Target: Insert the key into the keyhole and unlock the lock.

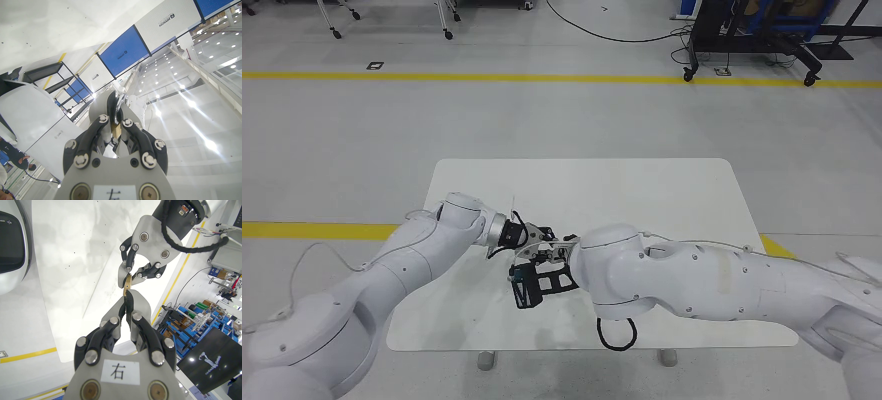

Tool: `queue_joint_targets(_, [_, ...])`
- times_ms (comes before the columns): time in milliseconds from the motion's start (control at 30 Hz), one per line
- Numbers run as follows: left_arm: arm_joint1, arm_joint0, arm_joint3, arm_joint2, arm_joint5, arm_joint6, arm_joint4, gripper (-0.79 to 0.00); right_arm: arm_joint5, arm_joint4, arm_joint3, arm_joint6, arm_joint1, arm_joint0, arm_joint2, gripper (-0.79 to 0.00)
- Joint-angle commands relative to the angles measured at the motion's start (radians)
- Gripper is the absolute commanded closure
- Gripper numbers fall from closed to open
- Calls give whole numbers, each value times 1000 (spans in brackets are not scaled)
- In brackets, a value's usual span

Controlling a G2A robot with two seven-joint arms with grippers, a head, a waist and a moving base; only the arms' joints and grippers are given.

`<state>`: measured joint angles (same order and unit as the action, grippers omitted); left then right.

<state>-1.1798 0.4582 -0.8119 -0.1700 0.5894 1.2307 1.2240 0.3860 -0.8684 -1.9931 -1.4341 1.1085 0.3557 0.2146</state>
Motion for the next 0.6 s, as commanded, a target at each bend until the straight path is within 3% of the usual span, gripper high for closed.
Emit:
queue_joint_targets(0, [0, 1, 0, 0, 0, 0, 6, 0, -1, -1, 2, -1, 2, -1, -3, 0])
queue_joint_targets(567, [2, 1, 2, 0, -6, 6, 14, 0, 0, 0, 29, 0, 15, 10, -3, 0])
